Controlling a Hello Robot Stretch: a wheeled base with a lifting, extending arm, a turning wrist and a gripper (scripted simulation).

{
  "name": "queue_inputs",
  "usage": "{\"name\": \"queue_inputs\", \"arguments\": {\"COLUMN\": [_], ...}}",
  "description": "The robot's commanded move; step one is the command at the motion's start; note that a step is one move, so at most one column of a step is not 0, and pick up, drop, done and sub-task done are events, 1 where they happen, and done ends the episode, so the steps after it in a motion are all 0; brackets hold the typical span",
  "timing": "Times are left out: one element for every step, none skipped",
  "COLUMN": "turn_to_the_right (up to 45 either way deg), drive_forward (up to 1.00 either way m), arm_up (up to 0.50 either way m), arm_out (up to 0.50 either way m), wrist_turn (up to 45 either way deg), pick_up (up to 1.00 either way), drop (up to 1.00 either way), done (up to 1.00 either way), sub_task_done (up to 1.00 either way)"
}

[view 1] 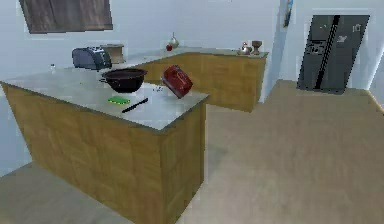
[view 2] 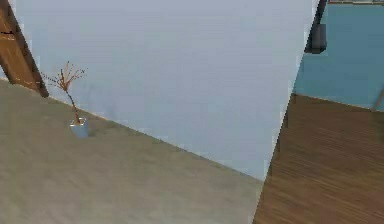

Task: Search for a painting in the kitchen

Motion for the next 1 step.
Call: {"name": "queue_inputs", "arguments": {"turn_to_the_right": [30.0], "drive_forward": [0.00], "arm_up": [0.00], "arm_out": [0.00], "wrist_turn": [0.0], "pick_up": [0.00], "drop": [0.00], "done": [0.00], "sub_task_done": [0.00]}}
